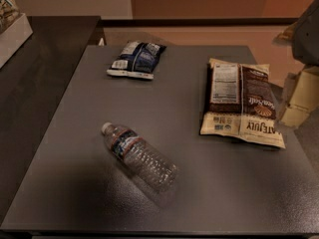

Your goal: Place water bottle upright

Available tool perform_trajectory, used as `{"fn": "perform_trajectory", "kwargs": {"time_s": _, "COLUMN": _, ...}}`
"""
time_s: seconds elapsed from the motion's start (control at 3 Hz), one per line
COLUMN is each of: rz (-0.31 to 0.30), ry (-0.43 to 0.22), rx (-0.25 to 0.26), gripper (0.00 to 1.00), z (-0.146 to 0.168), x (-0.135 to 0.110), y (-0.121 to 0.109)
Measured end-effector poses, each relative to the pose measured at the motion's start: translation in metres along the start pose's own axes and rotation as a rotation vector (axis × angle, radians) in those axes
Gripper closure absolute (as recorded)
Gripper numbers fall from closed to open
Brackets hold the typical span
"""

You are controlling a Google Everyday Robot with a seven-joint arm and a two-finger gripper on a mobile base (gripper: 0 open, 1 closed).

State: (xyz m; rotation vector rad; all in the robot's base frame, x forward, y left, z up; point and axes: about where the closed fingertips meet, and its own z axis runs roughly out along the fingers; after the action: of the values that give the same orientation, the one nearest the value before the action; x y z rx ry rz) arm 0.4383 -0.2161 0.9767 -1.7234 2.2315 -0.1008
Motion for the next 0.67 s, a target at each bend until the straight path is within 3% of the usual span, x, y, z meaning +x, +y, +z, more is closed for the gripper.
{"fn": "perform_trajectory", "kwargs": {"time_s": 0.33, "rz": 0.027, "ry": -0.011, "rx": -0.016, "gripper": 0.00, "z": 0.004, "x": -0.021, "y": 0.006}}
{"fn": "perform_trajectory", "kwargs": {"time_s": 0.67, "rz": 0.091, "ry": -0.051, "rx": -0.092, "gripper": 0.00, "z": 0.015, "x": -0.086, "y": 0.038}}
